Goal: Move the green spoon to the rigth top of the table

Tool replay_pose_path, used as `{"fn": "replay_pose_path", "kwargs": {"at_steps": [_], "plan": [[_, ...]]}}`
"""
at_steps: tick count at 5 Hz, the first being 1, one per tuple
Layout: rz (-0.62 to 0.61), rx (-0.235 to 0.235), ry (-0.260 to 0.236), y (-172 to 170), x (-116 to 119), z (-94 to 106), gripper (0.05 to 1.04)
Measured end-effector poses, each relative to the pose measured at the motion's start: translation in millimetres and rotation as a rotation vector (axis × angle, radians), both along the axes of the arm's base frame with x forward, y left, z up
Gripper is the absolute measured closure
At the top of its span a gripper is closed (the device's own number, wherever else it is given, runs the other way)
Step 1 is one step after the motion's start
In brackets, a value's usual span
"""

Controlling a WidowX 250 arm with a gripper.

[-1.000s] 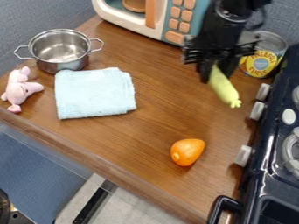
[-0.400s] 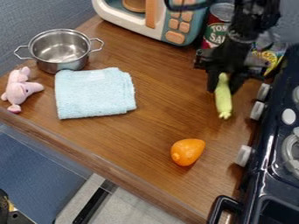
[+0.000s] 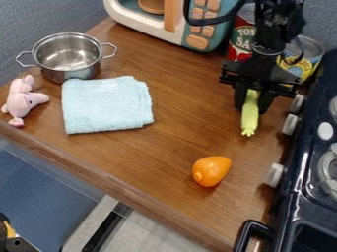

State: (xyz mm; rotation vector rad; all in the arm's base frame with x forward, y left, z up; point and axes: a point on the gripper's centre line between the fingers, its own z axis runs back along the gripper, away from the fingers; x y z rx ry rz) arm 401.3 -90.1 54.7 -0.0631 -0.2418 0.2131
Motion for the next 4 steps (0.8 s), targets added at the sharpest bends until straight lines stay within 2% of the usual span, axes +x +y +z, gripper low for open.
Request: {"fn": "replay_pose_path", "kwargs": {"at_steps": [1, 2, 3, 4], "plan": [[0.047, 0.021, 0.01, 3, 2, -0.5, 0.309], [0.072, 0.038, 0.019, 4, -2, 0.3, 0.091], [0.082, 0.075, 0.043, 6, -7, 0.8, 0.081], [0.104, 0.074, -0.009, 6, -13, 27.6, 0.083]]}}
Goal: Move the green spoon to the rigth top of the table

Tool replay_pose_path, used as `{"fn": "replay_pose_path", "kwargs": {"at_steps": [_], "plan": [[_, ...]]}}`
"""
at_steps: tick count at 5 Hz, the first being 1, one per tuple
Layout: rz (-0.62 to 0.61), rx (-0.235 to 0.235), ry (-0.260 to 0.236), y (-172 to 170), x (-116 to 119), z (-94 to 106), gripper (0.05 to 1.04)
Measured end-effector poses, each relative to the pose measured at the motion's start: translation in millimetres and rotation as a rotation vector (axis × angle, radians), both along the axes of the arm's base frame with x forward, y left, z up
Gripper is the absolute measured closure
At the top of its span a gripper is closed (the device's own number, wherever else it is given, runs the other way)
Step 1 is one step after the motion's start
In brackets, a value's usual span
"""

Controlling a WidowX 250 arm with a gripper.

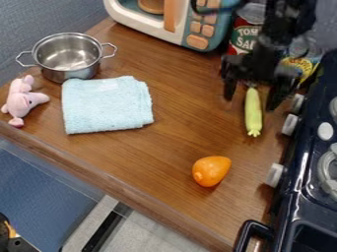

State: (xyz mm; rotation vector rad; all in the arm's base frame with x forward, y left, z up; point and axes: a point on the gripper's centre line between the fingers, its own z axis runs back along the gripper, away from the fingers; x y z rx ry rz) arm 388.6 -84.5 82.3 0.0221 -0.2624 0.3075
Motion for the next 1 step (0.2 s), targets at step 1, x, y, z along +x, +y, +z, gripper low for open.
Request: {"fn": "replay_pose_path", "kwargs": {"at_steps": [1], "plan": [[0.027, -0.057, -0.119, 10.5, -19.8, 36.3, 0.083]]}}
